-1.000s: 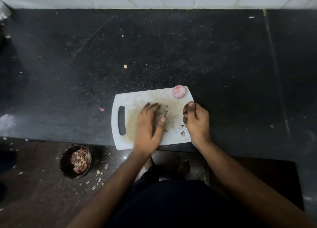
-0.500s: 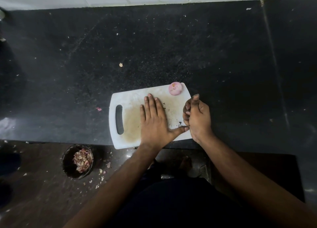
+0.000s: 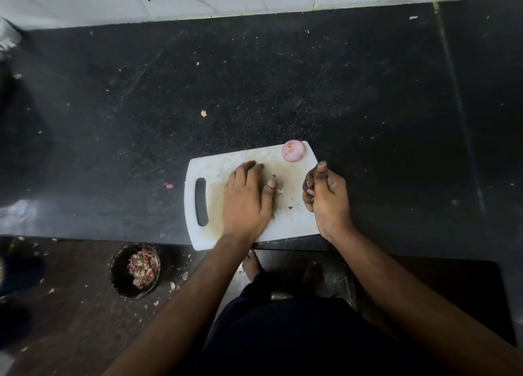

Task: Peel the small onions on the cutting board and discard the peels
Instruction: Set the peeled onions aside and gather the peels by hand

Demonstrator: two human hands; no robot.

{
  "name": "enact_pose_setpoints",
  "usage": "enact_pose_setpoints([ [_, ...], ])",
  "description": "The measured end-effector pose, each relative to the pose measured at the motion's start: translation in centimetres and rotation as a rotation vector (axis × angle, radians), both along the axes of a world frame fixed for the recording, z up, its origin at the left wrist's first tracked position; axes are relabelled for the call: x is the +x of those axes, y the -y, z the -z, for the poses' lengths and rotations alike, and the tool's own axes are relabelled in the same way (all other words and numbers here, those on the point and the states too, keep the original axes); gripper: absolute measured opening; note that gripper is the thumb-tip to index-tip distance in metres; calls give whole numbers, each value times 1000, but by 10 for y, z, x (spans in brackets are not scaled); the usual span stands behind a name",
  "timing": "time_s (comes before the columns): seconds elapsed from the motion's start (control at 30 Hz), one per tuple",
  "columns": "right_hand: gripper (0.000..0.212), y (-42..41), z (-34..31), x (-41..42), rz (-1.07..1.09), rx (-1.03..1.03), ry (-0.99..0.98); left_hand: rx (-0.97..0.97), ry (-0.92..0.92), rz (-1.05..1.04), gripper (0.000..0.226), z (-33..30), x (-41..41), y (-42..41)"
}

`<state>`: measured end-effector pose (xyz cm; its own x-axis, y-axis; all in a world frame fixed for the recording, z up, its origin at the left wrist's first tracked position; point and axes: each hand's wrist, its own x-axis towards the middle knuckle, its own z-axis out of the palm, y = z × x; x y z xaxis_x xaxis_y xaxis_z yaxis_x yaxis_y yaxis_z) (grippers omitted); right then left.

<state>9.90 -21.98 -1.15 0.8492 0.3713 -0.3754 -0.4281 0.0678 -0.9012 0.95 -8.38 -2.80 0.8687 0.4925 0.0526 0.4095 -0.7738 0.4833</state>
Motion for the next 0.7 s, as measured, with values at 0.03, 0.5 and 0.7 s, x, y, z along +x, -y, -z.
enact_pose_setpoints([
  [0.03,49,0,-1,0,3,6,-1,37,-38,41,73,0,-2,1],
  [0.5,47,1,1,0,-27,1,23,250,-87,74,26,4,11,-5],
  [0.7,47,2,2,0,-41,-5,37,-61,-1,264,53,-10,-17,-27],
])
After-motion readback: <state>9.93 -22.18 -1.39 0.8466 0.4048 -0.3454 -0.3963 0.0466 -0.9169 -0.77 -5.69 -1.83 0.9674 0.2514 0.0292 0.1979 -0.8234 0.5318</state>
